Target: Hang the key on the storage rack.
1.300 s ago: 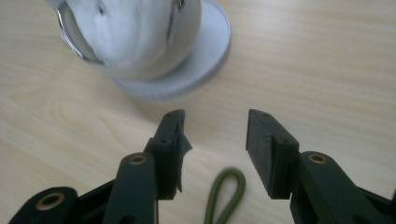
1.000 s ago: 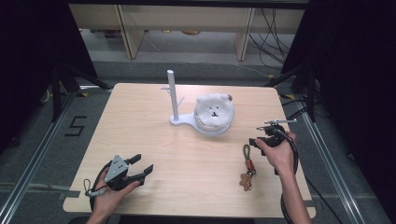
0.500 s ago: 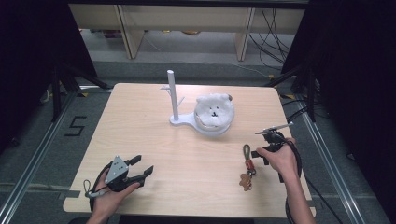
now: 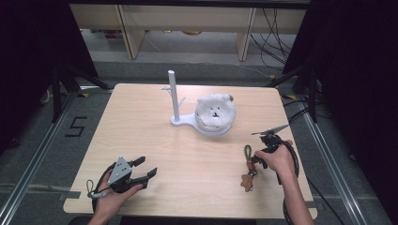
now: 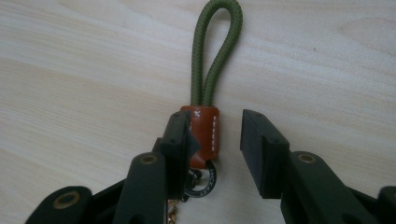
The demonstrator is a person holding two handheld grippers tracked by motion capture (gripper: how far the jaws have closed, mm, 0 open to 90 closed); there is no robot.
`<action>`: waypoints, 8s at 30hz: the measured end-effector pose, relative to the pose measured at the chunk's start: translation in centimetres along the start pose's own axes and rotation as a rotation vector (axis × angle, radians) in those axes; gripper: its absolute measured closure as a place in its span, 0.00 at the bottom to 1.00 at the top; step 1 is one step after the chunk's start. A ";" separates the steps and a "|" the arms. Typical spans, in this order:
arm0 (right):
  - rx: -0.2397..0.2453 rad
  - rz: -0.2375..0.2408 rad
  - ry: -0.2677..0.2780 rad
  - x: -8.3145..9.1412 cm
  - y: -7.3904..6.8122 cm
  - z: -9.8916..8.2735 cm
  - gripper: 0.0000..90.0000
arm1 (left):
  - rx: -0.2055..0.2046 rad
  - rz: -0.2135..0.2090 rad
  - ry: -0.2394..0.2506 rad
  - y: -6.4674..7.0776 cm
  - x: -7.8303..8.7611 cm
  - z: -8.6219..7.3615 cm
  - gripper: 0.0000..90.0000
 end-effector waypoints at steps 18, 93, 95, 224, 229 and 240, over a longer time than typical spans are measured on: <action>0.100 -0.051 -0.106 -1.8 -0.8 0.1 0.70 | 0.003 -0.004 0.010 -0.2 0.1 0.0 0.38; 0.275 0.150 0.524 1.9 -4.4 -1.9 0.77 | -0.019 0.030 0.023 -0.8 0.5 0.1 0.39; 0.281 0.170 0.573 2.2 -4.8 -2.0 0.77 | -0.011 0.025 0.033 -0.7 0.5 0.2 0.39; 0.589 0.384 0.929 2.9 -20.5 2.2 0.77 | 0.158 -0.294 0.119 1.9 -6.6 15.1 0.65; 0.593 0.378 0.930 2.9 -20.7 2.1 0.77 | 0.175 -0.311 0.116 2.2 -7.3 15.6 0.68; 0.615 0.392 0.925 2.5 -21.1 2.2 0.77 | 0.167 -0.323 0.112 2.4 -8.2 16.3 0.78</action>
Point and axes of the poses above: each handheld gripper's, and its own axes: x roughly backward along the jaws, z roughly out of its top, y roughly to its right, the point moved 7 cm from there along -x, roughly forward along the jaws, and after that the axes turned 3 degrees about -x, right-handed, at the moved point
